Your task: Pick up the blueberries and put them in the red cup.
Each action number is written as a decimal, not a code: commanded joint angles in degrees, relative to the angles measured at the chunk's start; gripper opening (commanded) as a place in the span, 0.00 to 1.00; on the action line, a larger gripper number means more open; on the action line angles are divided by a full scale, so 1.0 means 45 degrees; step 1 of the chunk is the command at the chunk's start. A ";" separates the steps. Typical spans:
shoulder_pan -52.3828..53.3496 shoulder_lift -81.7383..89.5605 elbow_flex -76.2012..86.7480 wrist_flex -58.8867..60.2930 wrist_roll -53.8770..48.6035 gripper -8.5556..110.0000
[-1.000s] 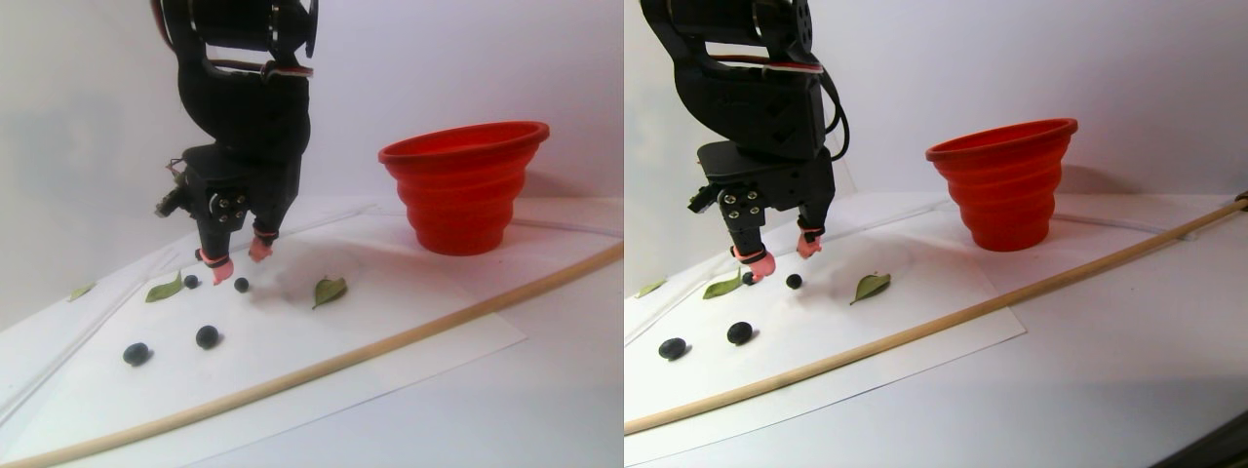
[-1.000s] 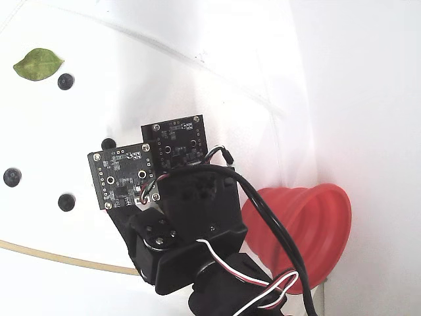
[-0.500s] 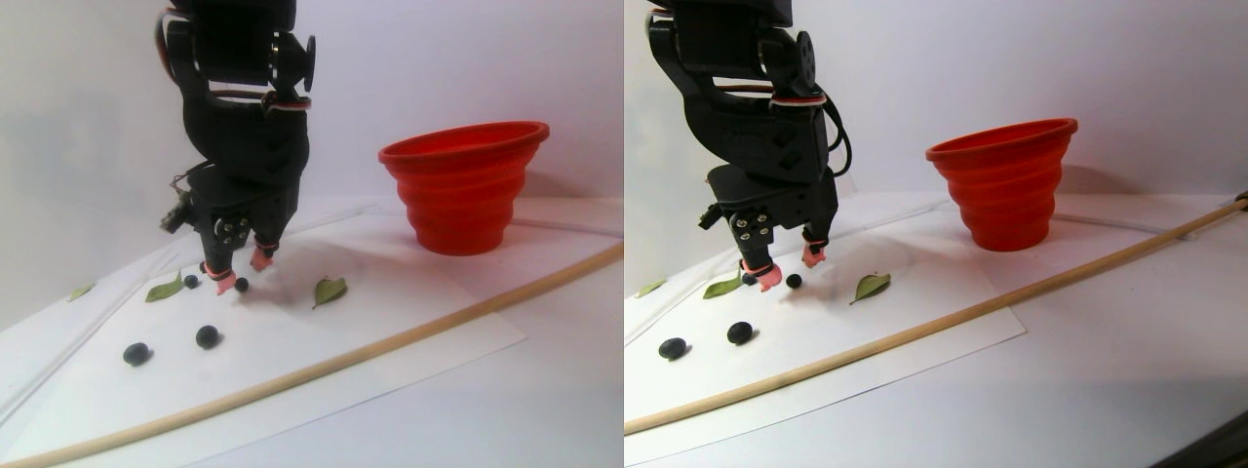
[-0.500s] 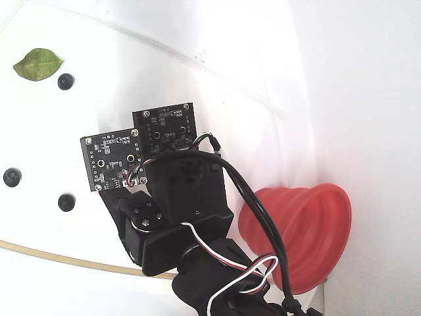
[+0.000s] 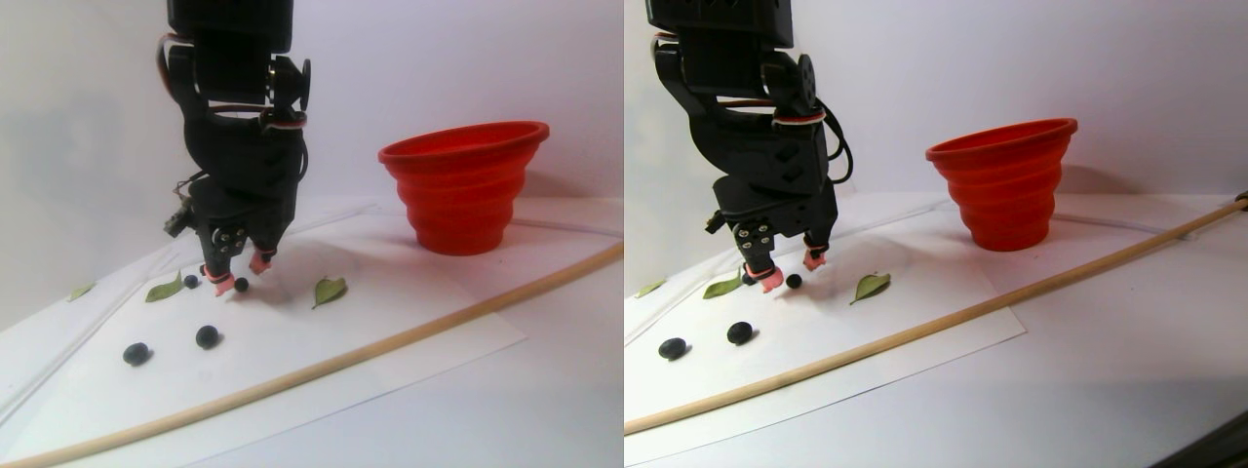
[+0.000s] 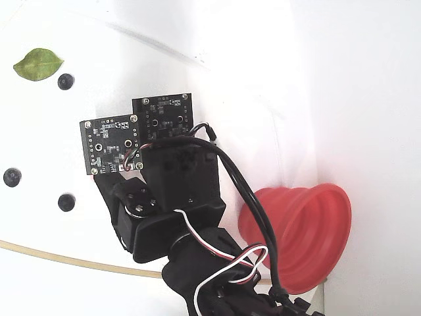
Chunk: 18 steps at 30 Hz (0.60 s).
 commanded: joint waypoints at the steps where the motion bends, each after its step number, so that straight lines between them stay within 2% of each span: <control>1: -0.0625 0.0098 -0.0371 -0.0352 0.0020 0.23; 18: -0.0469 -0.0801 -0.0605 -0.1172 -0.0625 0.22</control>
